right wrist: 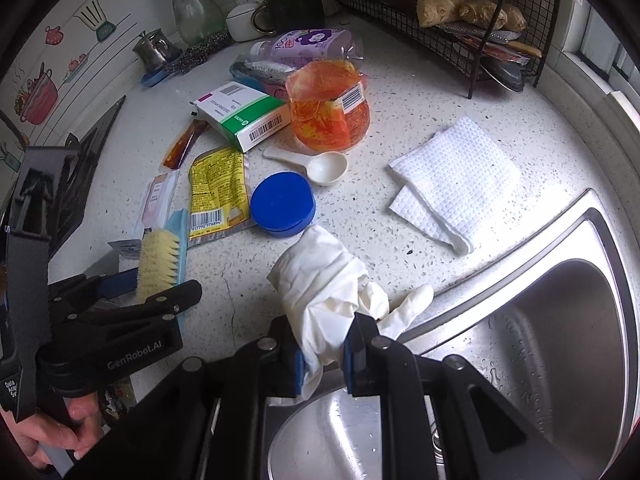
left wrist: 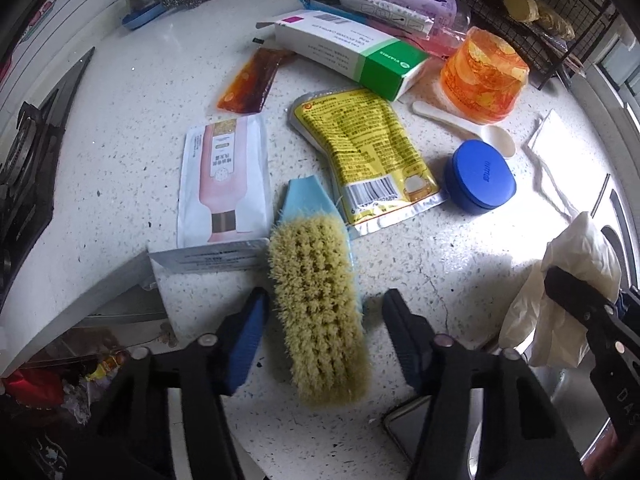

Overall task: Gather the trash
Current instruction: 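Grasp the yellow-bristled brush with the left tool while the right tool holds the glove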

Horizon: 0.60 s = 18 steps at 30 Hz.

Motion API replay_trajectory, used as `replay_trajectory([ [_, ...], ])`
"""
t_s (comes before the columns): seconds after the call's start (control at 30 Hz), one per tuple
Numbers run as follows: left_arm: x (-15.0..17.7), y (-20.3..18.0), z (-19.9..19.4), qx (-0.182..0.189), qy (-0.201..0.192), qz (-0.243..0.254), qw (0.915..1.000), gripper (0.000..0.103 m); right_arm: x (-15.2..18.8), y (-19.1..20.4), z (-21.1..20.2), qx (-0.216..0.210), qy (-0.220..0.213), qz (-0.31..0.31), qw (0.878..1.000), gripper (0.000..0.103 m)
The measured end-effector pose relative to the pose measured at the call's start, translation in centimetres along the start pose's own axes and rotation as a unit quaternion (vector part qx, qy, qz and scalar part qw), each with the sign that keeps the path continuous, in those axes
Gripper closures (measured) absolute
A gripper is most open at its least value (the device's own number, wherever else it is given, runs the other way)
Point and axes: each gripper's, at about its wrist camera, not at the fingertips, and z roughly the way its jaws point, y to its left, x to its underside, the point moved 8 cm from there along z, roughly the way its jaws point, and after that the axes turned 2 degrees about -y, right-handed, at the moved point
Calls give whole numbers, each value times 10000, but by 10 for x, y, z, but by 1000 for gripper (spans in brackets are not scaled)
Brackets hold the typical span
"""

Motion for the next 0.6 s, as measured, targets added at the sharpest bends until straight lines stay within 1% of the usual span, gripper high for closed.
replay_trajectory([
  [0.07,-2,-8,-5,25,15,115,9999,64,1,-1,-3,-8,-30,4,10000,90],
  [0.17,-2,-16,-6,86,-24,273,9996,65,4,-2,-8,16,-55,44,10000,90],
  [0.23,4,-12,-11,140,-10,355,9993,65,6,-3,-11,113,-52,54,9999,90],
  [0.3,7,-11,-17,166,-106,416,9989,66,8,-2,-14,211,-58,25,9998,90],
  [0.4,16,-15,-38,260,-287,559,9977,66,11,1,-21,287,-99,10,9995,90],
  [0.47,21,-16,-53,334,-368,623,9968,66,12,6,-28,232,-128,57,9996,90],
  [0.6,29,-14,-86,446,-585,743,9945,66,14,20,-52,256,-296,32,9992,90],
])
